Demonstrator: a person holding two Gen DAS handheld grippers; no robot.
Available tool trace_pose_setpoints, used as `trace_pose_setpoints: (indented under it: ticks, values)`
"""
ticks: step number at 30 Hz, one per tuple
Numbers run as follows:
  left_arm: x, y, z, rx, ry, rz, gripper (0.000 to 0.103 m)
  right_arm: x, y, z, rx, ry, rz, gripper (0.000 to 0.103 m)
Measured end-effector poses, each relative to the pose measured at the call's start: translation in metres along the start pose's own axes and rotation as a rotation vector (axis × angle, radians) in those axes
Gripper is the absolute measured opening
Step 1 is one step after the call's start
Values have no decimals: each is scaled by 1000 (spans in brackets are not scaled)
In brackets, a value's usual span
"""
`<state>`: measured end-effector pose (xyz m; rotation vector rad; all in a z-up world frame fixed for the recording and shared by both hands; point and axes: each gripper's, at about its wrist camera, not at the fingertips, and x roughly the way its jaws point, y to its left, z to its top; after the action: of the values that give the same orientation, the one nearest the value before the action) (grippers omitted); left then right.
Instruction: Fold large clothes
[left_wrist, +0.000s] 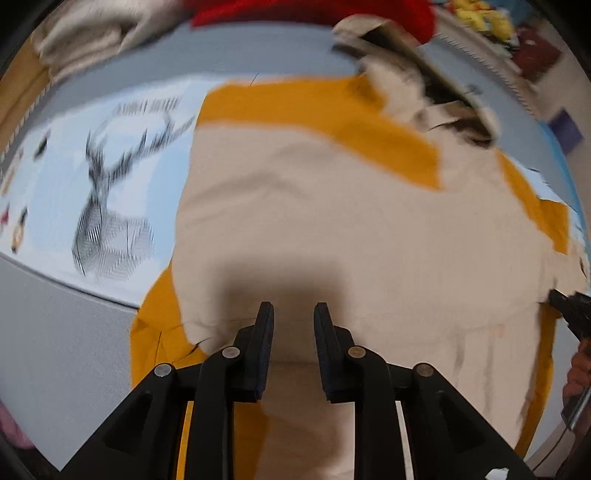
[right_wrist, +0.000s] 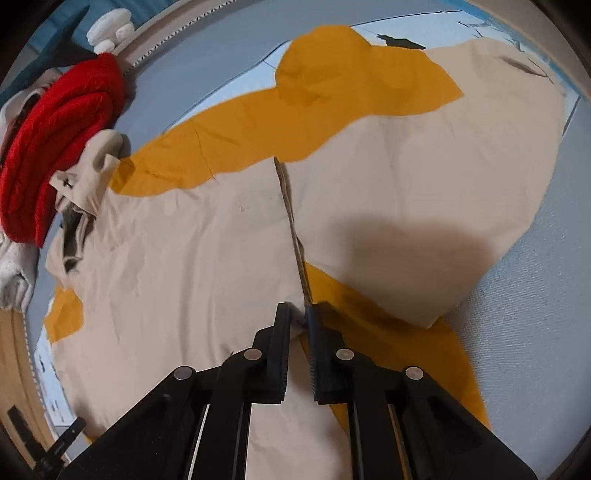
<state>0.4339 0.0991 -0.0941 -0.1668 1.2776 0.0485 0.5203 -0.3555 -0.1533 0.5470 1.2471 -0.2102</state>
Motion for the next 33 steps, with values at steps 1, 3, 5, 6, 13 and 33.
trace_pose_setpoints:
  ticks: [1,3,5,6,13,33]
  values:
    - [-11,-8,-1,17,-24,-6,19,-4,0,1,0,-11,1,9]
    - [-27,-21,-1,40,-53,-23,20,-14,0,1,-7,-47,-7,9]
    - [-36,-33,-3,65,-77,-30,20,-24,5,0,-27,-107,-35,9]
    - [-40,-40,-3,75,-91,-19,20,-28,8,-1,-47,-138,-49,11]
    - [-49,-54,-3,111,-108,-50,20,-1,44,-14,-243,-97,-79,64]
    - [-55,-37,7,75,-112,-70,20,-19,49,-18,-225,-207,-198,33]
